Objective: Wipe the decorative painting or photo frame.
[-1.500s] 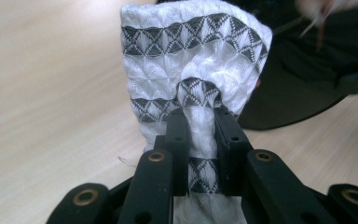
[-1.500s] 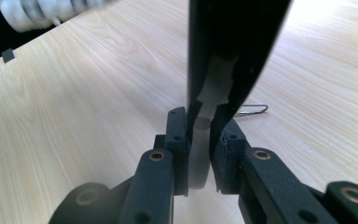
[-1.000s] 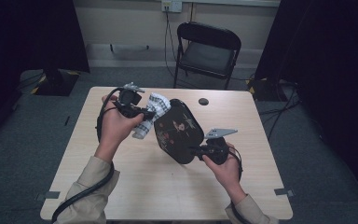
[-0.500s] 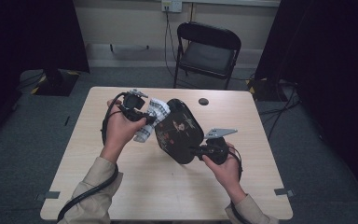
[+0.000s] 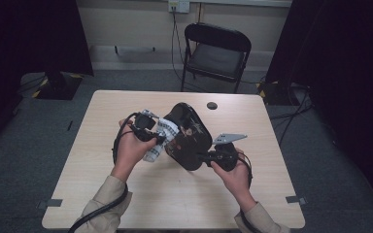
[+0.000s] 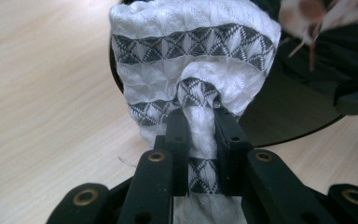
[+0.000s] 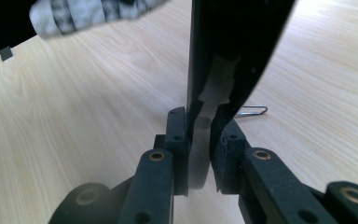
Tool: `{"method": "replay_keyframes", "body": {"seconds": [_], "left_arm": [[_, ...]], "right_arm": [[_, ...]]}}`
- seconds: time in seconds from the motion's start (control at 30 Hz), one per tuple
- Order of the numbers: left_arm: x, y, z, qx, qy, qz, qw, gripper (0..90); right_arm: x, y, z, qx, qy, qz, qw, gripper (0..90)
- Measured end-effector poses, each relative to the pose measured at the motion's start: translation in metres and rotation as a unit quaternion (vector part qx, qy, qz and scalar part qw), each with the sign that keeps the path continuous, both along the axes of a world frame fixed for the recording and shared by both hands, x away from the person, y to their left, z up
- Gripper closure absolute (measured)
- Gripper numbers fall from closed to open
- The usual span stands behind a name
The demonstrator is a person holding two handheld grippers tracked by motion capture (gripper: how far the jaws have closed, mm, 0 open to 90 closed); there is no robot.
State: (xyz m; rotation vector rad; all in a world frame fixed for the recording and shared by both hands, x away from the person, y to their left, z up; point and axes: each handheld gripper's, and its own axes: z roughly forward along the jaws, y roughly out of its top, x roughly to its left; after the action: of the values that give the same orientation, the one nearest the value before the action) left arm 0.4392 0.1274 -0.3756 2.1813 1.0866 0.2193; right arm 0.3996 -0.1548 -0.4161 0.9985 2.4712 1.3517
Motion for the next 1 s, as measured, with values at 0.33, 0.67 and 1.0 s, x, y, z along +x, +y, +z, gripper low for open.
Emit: {"method": "replay_keyframes", "body": {"seconds": [0.33,0.67,1.0], "left_arm": [[-0.003,0.002,-0.033,0.003,0.021,0.004,0.9998,78.1],[-0.006,0.002,-0.061,0.01,0.04,0.009,0.9991,78.0],[-0.01,0.0,-0.082,0.018,0.059,0.012,0.998,78.0]], "right_arm": [[0.0,0.001,0.0,0.0,-0.001,0.0,1.0,79.3],[0.0,0.001,-0.001,0.001,-0.002,-0.002,1.0,79.3],[-0.001,0.002,-0.001,0.002,-0.003,-0.002,1.0,79.2]]}}
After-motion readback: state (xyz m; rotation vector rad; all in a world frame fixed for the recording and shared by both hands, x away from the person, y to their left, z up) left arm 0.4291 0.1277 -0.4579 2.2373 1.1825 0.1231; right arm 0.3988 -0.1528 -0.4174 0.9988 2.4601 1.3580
